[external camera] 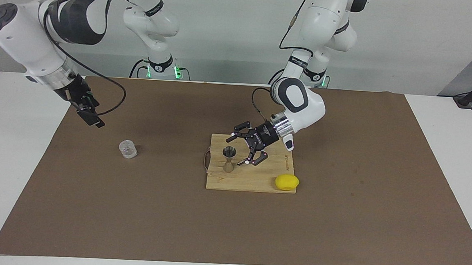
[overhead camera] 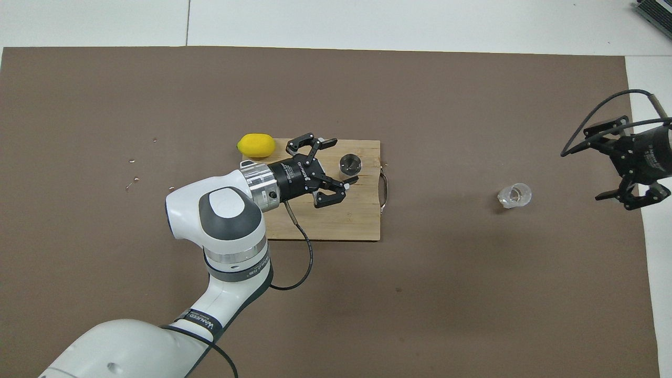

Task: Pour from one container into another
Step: 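Set the dark cup on the board while the right gripper opens, then withdraw the left gripper while the right gripper reaches the glass cup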

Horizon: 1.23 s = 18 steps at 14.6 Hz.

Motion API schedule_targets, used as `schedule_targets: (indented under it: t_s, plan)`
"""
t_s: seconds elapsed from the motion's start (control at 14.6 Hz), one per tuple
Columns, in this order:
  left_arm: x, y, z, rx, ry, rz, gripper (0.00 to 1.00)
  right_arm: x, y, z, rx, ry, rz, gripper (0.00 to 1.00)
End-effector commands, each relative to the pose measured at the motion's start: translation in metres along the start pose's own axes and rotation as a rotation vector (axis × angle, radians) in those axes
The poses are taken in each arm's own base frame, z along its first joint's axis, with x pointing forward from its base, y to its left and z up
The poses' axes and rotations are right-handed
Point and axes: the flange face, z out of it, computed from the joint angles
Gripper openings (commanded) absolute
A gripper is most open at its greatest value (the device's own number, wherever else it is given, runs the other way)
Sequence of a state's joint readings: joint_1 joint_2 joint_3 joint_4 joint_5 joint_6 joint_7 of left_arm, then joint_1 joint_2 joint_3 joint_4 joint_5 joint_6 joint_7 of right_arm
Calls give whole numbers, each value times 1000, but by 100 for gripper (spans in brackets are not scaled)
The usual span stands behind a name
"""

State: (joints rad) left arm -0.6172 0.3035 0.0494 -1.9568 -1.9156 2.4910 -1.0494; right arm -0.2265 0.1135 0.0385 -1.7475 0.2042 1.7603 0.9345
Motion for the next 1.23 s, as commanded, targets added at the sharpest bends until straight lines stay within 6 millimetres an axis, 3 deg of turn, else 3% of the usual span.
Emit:
schedule_targets:
  t_s: [0.0,0.27,0.55,0.68,0.96,1.16]
  plan:
    - [-26,-20,-15,-13,-11,0,100,38,3,34,13,-71,109,100]
    - [-42,6,-42,0,59,163,100,80,25,82,50,-180,237,100]
    - [-52,53,-90,44,147,333,100,87,37,127,74,-250,308,100]
    - [-63,76,-116,54,225,442,100,104,49,152,82,-309,310,100]
    - [-79,120,-172,24,419,645,100,117,61,184,113,-403,329,100]
    - [-93,152,-209,1,602,808,100,110,62,205,123,-448,344,100]
